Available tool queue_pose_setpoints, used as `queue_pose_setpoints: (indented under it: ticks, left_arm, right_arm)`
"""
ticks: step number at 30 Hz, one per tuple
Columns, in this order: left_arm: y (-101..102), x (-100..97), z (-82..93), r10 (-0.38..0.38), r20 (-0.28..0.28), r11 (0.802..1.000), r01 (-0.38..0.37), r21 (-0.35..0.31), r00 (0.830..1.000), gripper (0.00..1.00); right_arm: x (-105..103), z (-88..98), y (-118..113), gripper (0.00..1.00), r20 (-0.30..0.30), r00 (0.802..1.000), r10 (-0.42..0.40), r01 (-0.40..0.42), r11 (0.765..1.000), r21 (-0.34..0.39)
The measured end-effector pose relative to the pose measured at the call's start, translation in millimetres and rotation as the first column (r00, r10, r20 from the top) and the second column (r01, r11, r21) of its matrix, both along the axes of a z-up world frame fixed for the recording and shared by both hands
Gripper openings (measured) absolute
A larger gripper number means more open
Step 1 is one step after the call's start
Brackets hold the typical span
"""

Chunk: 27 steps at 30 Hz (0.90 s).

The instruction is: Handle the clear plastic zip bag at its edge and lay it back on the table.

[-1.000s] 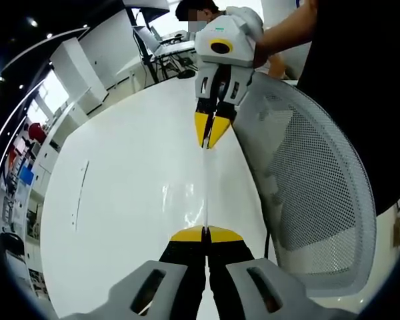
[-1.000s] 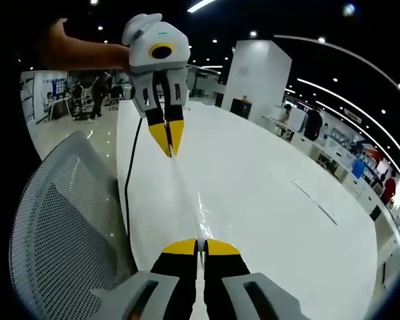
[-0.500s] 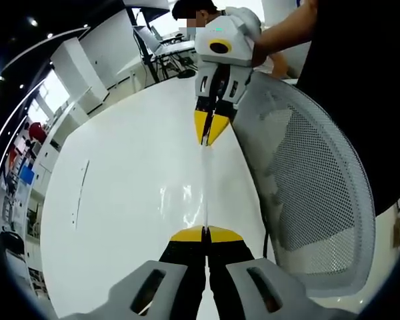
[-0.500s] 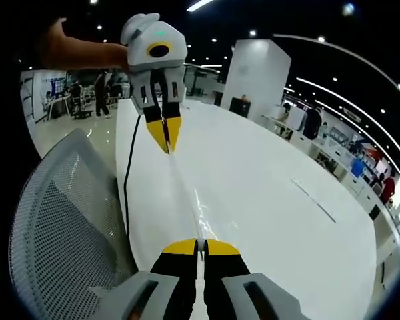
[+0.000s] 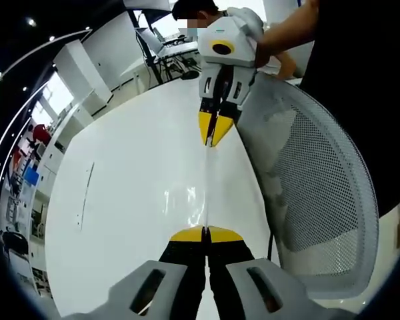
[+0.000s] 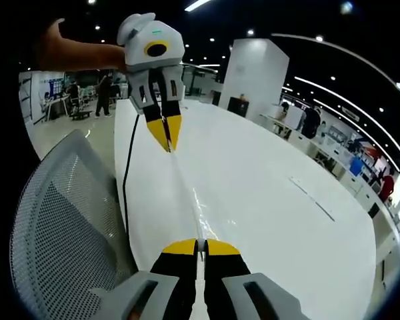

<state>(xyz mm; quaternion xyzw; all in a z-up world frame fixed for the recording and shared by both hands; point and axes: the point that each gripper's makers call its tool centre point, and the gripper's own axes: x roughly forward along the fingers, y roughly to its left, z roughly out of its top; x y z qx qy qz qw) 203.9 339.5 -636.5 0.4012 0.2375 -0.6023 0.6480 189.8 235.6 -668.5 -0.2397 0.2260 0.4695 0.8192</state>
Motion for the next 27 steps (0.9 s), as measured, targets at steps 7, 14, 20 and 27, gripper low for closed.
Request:
queue_pose_setpoints:
  ticks: [7,14,20,27]
  left_arm:
    - [-0.8,1.3,-0.4,-0.007,0.021,1.0,0.007,-0.003,1.0,0.0]
    - [-0.8,-0.3,-1.0,-0.017,0.021,1.0,0.017,-0.008,1.0,0.0]
    - [-2.1,-0.4,-1.2,-0.021,0.021,1.0,0.022,-0.009,1.0,0.0]
    - [-4.1,0.7,-2.1,-0.031,0.019,1.0,0.031,-0.006,0.999,0.0]
  right_arm:
    - [-3.5,-1.7,1.2,0.0,0.002,1.0,0.03,-0.03,0.999,-0.029]
    - [-6.6,-2.4,2.7,0.0,0.003,0.999,0.054,-0.053,0.998,-0.042]
    - [-10.3,-2.3,2.8,0.0,-0.005,0.997,0.071,-0.071,0.997,-0.043]
    - [-10.6,-1.7,0.9,0.0,-0.007,0.998,0.064,-0.064,0.997,-0.04]
